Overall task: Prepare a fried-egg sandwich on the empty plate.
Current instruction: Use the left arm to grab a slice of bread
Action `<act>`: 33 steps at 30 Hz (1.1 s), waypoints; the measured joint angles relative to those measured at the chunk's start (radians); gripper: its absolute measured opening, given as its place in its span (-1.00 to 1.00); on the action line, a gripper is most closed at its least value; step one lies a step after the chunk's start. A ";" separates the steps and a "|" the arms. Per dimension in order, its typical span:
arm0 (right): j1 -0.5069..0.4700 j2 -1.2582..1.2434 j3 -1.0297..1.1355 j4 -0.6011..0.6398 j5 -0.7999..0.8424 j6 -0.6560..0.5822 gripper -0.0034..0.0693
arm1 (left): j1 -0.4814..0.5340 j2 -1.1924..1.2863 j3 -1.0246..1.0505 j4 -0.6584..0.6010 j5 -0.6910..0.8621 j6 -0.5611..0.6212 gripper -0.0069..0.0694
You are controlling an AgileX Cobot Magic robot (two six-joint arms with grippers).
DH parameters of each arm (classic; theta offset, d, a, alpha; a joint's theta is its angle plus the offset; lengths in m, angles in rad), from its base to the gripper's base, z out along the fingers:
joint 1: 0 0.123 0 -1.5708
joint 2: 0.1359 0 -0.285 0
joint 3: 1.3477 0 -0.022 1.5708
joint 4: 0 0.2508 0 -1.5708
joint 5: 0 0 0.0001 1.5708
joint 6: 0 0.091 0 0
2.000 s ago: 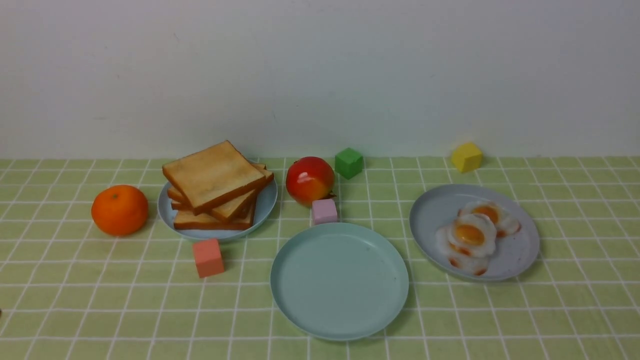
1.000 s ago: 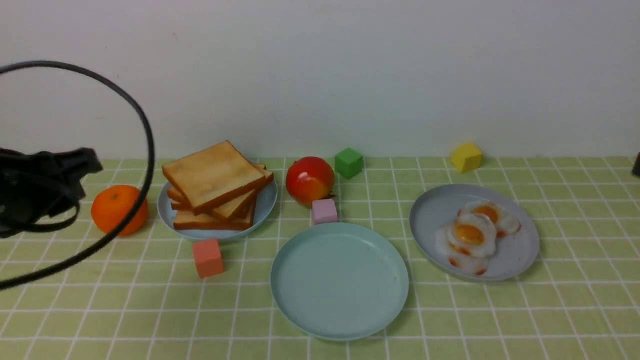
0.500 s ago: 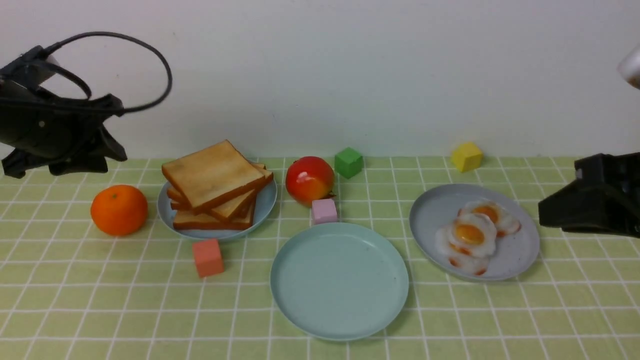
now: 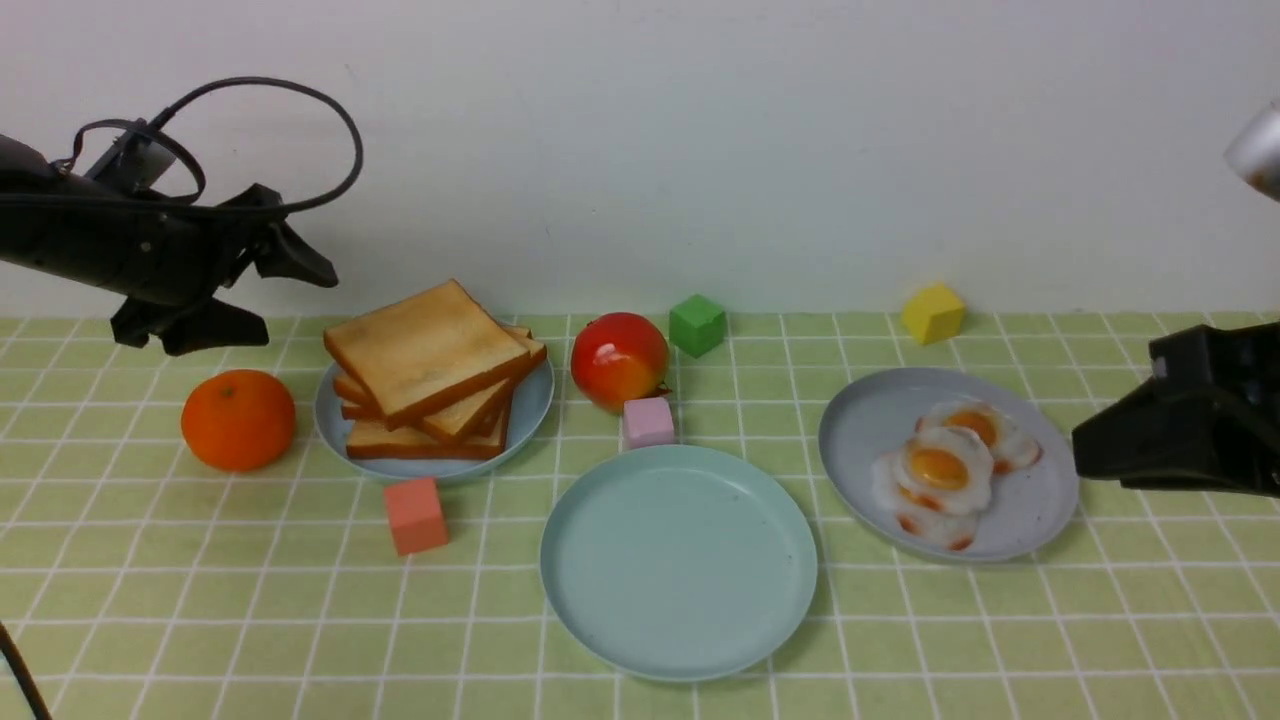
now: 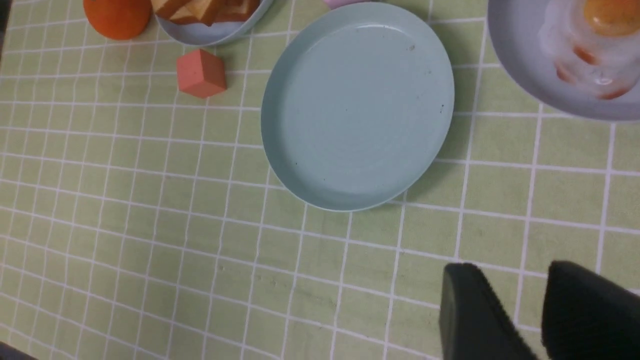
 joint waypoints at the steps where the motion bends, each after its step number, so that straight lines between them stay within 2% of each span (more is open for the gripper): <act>1: 0.000 0.000 0.000 0.000 0.006 0.000 -0.24 | 0.000 0.021 -0.008 -0.023 -0.001 0.022 0.77; 6: 0.000 0.000 0.000 0.005 0.023 0.000 -0.24 | 0.000 0.083 -0.018 -0.131 -0.012 0.086 0.63; 16: 0.000 0.000 0.000 0.027 0.046 0.000 -0.24 | -0.007 0.143 -0.022 -0.196 -0.035 0.098 0.60; 20: 0.000 0.000 0.000 0.027 0.047 0.000 -0.24 | -0.019 0.158 -0.025 -0.222 -0.043 0.158 0.52; 22: 0.000 0.000 0.000 0.027 0.048 0.000 -0.24 | -0.021 0.159 -0.025 -0.237 -0.043 0.195 0.42; 25: 0.000 0.000 0.000 0.027 0.058 0.000 -0.24 | -0.020 0.160 -0.025 -0.250 -0.039 0.248 0.06; 26: 0.000 0.000 0.000 0.027 0.059 0.000 -0.24 | -0.019 0.160 -0.025 -0.252 -0.036 0.249 0.03; 27: 0.000 0.000 0.000 0.027 0.067 0.000 -0.24 | -0.015 0.156 -0.025 -0.253 -0.027 0.255 -0.19; 28: 0.000 0.000 0.000 0.027 0.067 0.000 -0.24 | -0.016 0.154 -0.025 -0.253 -0.026 0.255 -0.21; 30: 0.000 0.000 0.000 0.027 0.073 0.000 -0.24 | -0.001 0.124 -0.024 -0.253 -0.002 0.260 -0.51; 33: 0.000 0.000 0.000 0.027 0.074 0.000 -0.24 | 0.014 0.070 -0.023 -0.252 0.020 0.264 -0.61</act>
